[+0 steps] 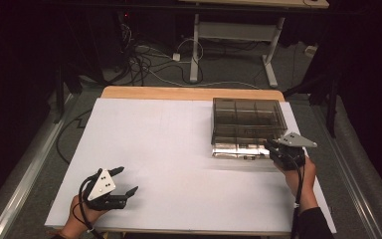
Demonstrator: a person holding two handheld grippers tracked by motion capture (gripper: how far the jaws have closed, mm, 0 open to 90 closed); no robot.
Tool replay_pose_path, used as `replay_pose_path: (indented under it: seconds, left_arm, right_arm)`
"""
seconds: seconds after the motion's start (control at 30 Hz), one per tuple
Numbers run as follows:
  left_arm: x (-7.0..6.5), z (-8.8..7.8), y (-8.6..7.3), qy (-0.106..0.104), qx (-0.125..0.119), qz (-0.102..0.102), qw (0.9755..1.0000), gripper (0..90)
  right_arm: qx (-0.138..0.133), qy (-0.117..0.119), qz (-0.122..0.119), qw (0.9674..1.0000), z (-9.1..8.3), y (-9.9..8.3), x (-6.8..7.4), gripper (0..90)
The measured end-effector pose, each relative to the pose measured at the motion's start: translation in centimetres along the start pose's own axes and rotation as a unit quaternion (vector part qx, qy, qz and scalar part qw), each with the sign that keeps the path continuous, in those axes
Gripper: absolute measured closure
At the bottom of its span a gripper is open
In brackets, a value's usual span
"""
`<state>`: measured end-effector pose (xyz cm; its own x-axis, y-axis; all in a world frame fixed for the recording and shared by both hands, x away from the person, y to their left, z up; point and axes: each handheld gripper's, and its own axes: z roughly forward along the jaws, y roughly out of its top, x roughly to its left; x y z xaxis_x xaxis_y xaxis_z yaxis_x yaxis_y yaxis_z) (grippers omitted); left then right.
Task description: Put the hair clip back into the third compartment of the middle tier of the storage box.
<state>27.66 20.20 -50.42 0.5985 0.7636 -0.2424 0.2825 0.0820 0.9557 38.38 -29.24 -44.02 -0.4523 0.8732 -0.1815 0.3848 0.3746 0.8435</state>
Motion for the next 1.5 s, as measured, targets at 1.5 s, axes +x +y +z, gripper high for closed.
replay_pose_path:
  seconds: [1.5]
  left_arm:
    - [-0.2,-0.1,0.2,-0.003,-0.004,0.001,1.0,20.6]
  right_arm:
    - [-0.026,-0.005,0.015,0.9995,-0.5,0.0,0.4,71.9]
